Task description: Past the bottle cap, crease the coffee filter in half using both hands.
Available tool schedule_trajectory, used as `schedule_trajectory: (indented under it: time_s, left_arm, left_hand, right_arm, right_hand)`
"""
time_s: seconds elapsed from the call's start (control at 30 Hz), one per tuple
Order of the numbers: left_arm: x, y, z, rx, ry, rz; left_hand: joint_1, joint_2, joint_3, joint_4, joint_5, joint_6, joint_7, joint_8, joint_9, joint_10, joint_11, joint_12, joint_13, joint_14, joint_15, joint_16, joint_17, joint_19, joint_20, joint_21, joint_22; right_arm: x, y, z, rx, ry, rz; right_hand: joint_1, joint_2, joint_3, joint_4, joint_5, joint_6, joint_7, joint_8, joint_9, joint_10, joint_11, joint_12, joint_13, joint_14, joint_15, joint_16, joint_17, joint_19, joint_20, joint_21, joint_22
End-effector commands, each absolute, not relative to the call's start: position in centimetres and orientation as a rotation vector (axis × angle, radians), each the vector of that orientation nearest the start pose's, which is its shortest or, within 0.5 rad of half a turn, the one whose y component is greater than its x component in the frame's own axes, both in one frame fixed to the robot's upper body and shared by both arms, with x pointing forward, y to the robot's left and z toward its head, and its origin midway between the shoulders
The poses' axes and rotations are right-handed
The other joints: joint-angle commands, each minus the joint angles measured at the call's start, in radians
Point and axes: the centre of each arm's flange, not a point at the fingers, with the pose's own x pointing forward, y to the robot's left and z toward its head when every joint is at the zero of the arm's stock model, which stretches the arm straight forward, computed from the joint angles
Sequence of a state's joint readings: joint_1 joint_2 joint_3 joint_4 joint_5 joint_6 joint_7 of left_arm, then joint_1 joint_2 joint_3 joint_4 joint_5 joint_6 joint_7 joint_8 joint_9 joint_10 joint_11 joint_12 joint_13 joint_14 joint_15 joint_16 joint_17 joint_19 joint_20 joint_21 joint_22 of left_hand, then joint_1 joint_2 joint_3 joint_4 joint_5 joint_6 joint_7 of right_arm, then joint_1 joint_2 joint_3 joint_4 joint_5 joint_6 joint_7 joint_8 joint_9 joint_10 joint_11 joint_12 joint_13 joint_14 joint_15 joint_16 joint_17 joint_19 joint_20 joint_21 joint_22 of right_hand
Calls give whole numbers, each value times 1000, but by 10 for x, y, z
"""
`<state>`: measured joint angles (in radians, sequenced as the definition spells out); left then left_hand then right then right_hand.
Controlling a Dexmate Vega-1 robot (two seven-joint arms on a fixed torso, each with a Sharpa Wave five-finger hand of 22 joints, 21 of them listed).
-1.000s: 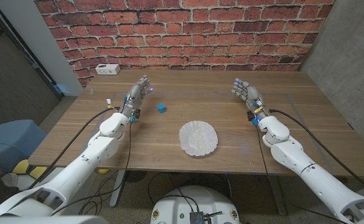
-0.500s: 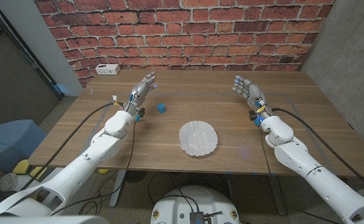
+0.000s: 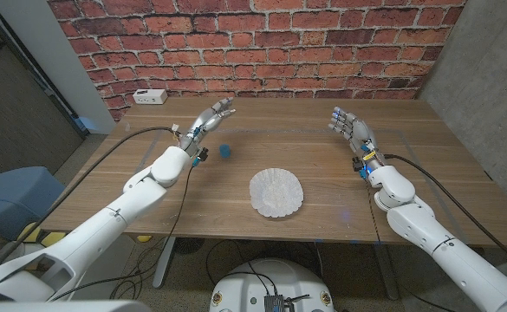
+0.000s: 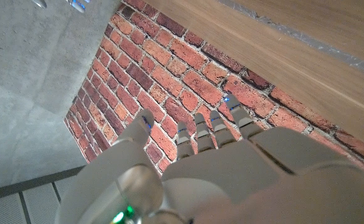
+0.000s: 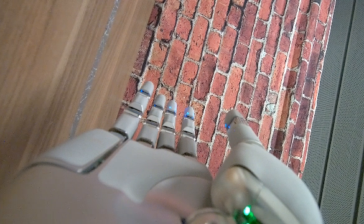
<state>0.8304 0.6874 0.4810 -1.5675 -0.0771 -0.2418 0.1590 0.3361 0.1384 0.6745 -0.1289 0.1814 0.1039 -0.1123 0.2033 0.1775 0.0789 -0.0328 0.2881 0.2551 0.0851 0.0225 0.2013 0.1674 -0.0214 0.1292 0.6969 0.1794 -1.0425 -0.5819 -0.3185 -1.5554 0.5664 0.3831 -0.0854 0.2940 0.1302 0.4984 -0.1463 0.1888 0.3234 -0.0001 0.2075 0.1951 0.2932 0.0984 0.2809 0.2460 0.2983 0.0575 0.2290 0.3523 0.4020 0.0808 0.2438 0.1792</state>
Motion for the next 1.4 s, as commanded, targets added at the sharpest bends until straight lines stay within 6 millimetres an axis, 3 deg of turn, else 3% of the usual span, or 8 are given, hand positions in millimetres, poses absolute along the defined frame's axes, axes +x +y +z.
schedule_trajectory:
  time_s: [0.03,0.37,0.9,1.4]
  left_arm:
    - [583,235,30,888,-821,-180]
    - [560,235,29,1030,-845,-238]
    - [525,225,10,1159,-901,-367]
    - [518,217,-10,1223,-870,-497]
  left_hand:
    - [16,-3,1,-10,4,1,-9,-3,3,4,-11,-4,-3,16,-2,2,3,6,13,-4,3]
    - [27,-7,-5,-22,5,10,-13,-3,4,17,-15,-6,-12,26,-6,3,4,6,14,-7,4]
    - [39,-10,-14,-30,4,31,-17,0,5,38,-20,-9,-24,30,-14,0,5,9,12,-12,5]
    - [56,38,-12,-16,7,75,-10,8,6,57,-15,-14,-36,31,-12,2,11,8,20,-17,7]
  right_arm:
    - [581,-277,-47,9,-734,155]
    - [576,-267,-54,21,-746,140]
    - [561,-257,-62,13,-770,115]
    - [548,-255,-69,0,-774,82]
  right_hand:
    - [4,-14,9,2,3,8,-1,-1,2,8,1,-3,1,6,1,-3,-2,-1,9,-2,4]
    - [2,-15,9,3,2,10,-2,-1,0,12,-1,-6,-3,10,5,-3,-7,0,12,-3,4]
    - [-1,-16,10,4,2,14,-2,-2,-1,16,0,-10,-8,12,5,-6,-14,1,14,-4,4]
    - [-2,-16,13,4,2,14,-1,-3,-2,19,2,-15,-12,13,4,-9,-21,2,12,-6,4]
